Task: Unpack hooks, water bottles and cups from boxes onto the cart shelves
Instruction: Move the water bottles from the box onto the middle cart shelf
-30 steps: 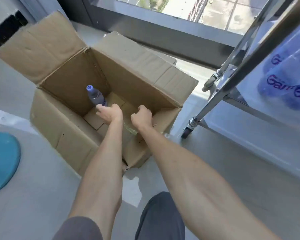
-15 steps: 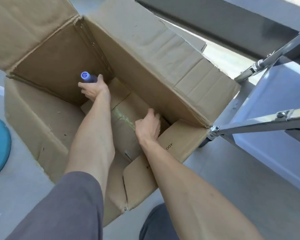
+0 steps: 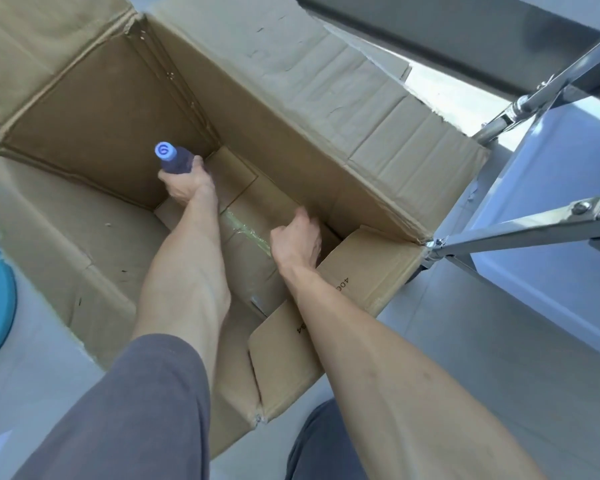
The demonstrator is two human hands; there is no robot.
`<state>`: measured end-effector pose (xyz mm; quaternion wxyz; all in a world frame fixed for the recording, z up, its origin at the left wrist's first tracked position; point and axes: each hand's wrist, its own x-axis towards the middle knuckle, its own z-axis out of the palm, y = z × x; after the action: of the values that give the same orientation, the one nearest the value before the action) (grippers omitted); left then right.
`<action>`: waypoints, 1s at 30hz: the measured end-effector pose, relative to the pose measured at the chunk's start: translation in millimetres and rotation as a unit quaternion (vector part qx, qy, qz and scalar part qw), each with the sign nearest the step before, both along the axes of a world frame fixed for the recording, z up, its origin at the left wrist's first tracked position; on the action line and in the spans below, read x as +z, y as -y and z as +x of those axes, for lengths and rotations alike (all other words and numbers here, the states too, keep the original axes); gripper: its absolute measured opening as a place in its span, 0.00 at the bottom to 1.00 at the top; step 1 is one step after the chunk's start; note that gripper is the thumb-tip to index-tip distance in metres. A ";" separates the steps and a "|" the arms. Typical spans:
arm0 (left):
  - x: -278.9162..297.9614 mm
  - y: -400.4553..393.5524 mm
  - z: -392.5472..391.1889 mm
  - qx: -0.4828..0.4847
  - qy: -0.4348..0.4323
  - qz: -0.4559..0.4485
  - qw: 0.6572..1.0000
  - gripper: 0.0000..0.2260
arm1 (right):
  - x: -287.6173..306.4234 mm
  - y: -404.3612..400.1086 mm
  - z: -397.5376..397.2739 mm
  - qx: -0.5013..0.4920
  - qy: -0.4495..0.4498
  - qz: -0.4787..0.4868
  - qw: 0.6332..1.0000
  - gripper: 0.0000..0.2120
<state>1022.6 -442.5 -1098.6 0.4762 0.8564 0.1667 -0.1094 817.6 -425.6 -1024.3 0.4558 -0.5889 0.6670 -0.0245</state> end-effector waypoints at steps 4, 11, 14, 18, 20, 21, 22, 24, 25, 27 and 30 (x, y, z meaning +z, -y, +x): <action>3.8 -3.4 -38.0 0.003 0.027 -0.029 0.999 0.30 | 5.0 -0.3 -4.3 -0.012 0.018 -0.017 1.000 0.20; 23.0 -14.8 -105.3 0.016 -0.030 -0.070 0.997 0.32 | 28.5 5.1 -21.5 -0.056 0.084 -0.087 0.991 0.23; 42.8 -34.0 -133.5 0.040 -0.054 -0.069 0.995 0.29 | 51.8 7.2 -30.8 -0.054 0.113 -0.123 0.984 0.23; 78.8 -62.9 -161.9 0.059 -0.047 -0.101 0.992 0.25 | 93.7 8.0 -50.5 -0.058 0.121 -0.144 0.980 0.21; 107.7 -73.5 -173.2 0.079 -0.035 -0.136 0.987 0.23 | 122.1 4.9 -59.1 -0.052 0.164 -0.164 0.971 0.20; 123.9 -78.7 -179.0 0.090 -0.022 -0.163 0.982 0.22 | 137.0 2.6 -64.1 -0.052 0.187 -0.176 0.965 0.20; 141.8 -85.1 -187.0 0.097 -0.004 -0.193 0.976 0.21 | 152.3 -0.5 -70.9 -0.053 0.205 -0.187 0.959 0.19; 180.2 -101.5 -208.8 0.089 0.051 -0.249 0.963 0.21 | 180.3 -6.8 -89.9 -0.050 0.231 -0.203 0.950 0.18; 199.7 -110.5 -223.4 0.074 0.084 -0.270 0.956 0.21 | 193.1 -11.2 -103.1 -0.046 0.244 -0.210 0.946 0.17; 236.1 -126.3 -258.2 0.027 0.136 -0.307 0.941 0.19 | 217.3 -23.6 -136.0 -0.047 0.261 -0.223 0.938 0.15; 287.5 -142.6 -324.0 -0.093 0.128 -0.362 0.919 0.13 | 245.9 -46.7 -196.7 -0.084 0.286 -0.212 0.931 0.12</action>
<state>698.5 -299.9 -811.0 0.7584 0.6441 -0.0271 -0.0958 620.9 -378.9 -778.3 0.4882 -0.5819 0.5346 -0.3705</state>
